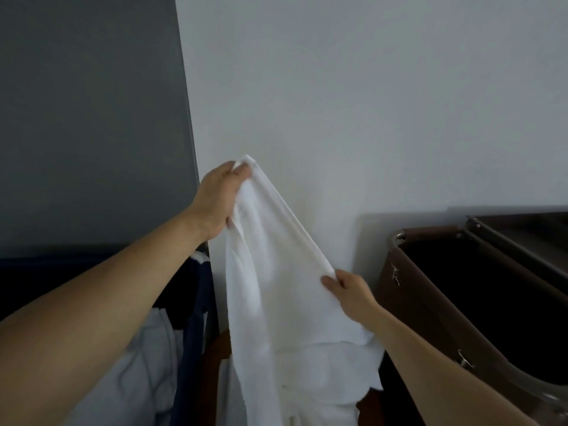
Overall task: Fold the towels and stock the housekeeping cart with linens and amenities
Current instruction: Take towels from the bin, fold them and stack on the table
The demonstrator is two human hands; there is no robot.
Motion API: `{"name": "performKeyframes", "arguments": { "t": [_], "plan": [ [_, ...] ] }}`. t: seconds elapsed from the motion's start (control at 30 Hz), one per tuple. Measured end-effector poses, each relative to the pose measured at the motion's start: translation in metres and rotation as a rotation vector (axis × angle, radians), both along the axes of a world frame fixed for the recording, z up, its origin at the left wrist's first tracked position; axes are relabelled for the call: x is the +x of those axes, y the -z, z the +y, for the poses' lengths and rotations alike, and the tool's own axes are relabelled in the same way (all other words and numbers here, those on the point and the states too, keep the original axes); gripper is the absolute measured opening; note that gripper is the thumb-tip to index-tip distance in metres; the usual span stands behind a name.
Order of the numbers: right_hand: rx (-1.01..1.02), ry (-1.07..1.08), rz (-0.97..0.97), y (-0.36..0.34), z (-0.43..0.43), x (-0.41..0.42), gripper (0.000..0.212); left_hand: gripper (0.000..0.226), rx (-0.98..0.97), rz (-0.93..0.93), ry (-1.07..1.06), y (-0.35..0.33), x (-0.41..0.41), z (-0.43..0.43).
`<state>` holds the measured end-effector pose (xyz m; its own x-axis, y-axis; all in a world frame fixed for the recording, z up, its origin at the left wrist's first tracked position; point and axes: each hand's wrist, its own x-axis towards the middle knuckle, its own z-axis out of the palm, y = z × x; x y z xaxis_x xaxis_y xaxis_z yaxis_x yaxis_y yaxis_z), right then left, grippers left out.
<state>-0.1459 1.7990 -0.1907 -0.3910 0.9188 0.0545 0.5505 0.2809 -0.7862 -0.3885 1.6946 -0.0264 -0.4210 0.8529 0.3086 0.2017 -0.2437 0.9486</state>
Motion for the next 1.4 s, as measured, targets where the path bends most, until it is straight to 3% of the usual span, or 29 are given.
{"name": "performKeyframes", "arguments": {
  "t": [0.1,0.17,0.23,0.3,0.37,0.43,0.53,0.63,0.7,0.8,0.83,0.9,0.97,1.1,1.2,1.23,1.3,1.33,1.4],
  "plan": [
    [0.172,0.078,0.101,-0.039,0.01,-0.001,0.04,0.03,-0.183,0.443,0.034,0.025,0.007,0.006],
    [0.278,-0.039,0.178,-0.081,0.002,-0.016,0.031,0.016,-0.229,0.56,0.207,0.037,0.027,0.008],
    [0.331,-0.18,0.19,-0.114,-0.014,-0.027,0.022,0.024,-0.169,0.682,0.334,0.038,0.047,0.012],
    [0.344,-0.241,0.213,-0.126,-0.024,-0.027,0.015,0.015,-0.195,0.796,0.342,0.036,0.054,0.016],
    [0.3,-0.205,0.295,-0.117,-0.025,-0.018,0.013,0.026,-0.248,0.866,0.265,0.034,0.049,0.017],
    [0.244,-0.115,0.257,-0.092,-0.019,-0.008,0.021,0.032,-0.23,0.834,0.205,0.033,0.044,0.016],
    [0.024,-0.124,0.012,-0.042,-0.017,0.009,0.02,0.026,-0.146,0.604,0.089,0.018,0.042,0.016],
    [-0.172,-0.074,-0.082,0.008,-0.02,0.03,0.007,0.022,-0.068,0.331,-0.083,-0.001,0.036,0.021],
    [-0.208,-0.047,-0.059,0.025,-0.023,0.034,0.015,0.03,-0.071,0.266,-0.134,-0.006,0.035,0.022],
    [-0.308,-0.044,0.293,0.011,-0.033,0.021,0.042,0.03,-0.138,0.36,-0.028,0.001,0.049,0.022],
    [-0.304,-0.082,0.33,0.006,-0.035,0.015,0.05,0.03,-0.144,0.371,-0.01,0.005,0.055,0.022],
    [-0.212,-0.154,0.169,0.006,-0.041,0.003,0.054,0.03,-0.117,0.343,-0.028,0.007,0.061,0.025],
    [-0.16,-0.127,-0.05,0.025,-0.04,0.0,0.045,0.031,-0.076,0.326,-0.107,0.003,0.055,0.03],
    [-0.363,0.018,-0.019,0.054,-0.03,0.022,0.034,0.028,-0.11,0.486,-0.215,-0.001,0.026,0.029],
    [-0.207,0.129,0.117,0.022,-0.017,0.027,0.037,0.017,-0.406,0.698,0.055,0.022,0.024,0.02],
    [-0.138,0.123,0.173,0.0,-0.017,0.024,0.037,0.03,-0.489,0.768,0.182,0.031,0.029,0.017],
    [-0.004,0.035,0.245,-0.046,-0.017,0.016,0.034,0.075,-0.526,0.789,0.37,0.047,0.043,0.015],
    [0.043,-0.032,0.267,-0.067,-0.019,0.013,0.036,0.085,-0.5,0.755,0.409,0.049,0.051,0.015],
    [0.127,-0.167,0.265,-0.099,-0.025,0.009,0.04,0.082,-0.424,0.712,0.442,0.047,0.063,0.016]
  ]
}}
